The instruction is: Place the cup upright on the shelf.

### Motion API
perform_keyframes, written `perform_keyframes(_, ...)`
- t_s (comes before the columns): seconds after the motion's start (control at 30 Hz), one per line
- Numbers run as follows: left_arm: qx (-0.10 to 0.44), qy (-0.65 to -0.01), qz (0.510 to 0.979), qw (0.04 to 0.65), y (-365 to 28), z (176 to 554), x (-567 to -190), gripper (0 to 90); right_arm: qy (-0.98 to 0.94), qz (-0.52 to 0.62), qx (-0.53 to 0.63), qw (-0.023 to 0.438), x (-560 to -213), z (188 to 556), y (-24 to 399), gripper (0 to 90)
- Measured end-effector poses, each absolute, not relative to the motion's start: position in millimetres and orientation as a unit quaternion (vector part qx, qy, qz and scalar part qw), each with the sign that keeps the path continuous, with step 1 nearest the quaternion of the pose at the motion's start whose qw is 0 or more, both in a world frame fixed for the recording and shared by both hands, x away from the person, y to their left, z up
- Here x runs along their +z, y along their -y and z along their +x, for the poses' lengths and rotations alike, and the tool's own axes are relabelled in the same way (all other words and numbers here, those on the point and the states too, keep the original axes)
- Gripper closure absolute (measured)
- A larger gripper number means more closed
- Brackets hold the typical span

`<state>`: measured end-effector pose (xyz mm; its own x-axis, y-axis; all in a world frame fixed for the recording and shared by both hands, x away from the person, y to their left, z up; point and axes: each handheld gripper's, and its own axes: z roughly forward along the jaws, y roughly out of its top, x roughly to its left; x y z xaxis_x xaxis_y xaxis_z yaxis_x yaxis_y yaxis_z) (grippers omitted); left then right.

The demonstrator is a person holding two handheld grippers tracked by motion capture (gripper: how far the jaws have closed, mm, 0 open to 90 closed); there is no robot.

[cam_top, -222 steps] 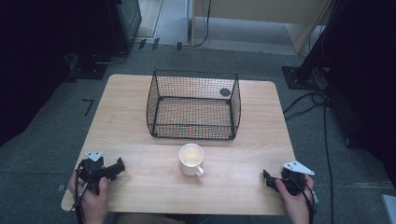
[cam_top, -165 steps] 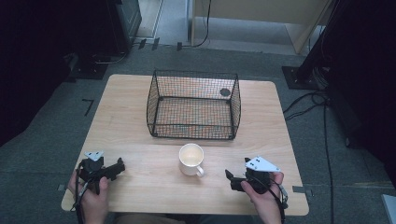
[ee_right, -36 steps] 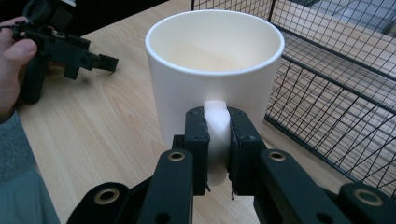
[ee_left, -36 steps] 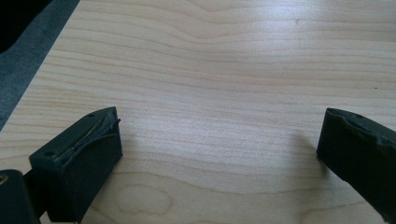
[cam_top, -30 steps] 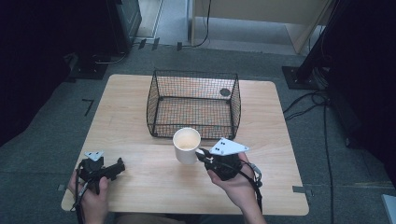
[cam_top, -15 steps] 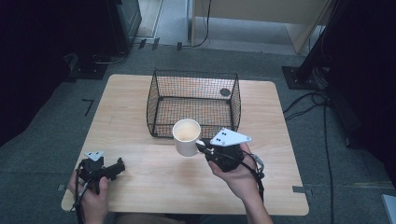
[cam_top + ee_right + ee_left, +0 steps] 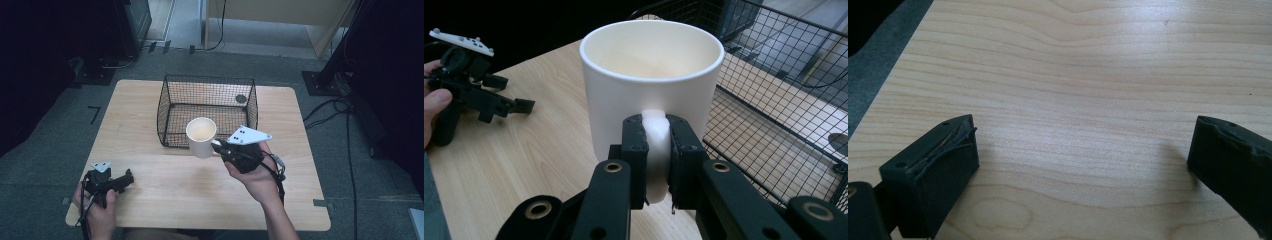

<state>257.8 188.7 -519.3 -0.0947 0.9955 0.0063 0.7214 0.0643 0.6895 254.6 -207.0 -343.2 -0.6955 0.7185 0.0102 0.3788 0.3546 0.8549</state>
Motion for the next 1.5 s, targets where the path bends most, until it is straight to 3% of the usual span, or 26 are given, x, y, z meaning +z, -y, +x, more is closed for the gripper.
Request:
perform_keyframes(0.6,0.276,-0.686,0.627,0.247,-189,258,-519,0.1,-0.797,0.350,0.451,0.196,-332,283,205,80.9)
perform_keyframes(1.5,0.277,-0.686,0.626,0.248,-189,258,-519,0.1,-0.796,0.367,0.438,0.200,-342,339,204,80.8)
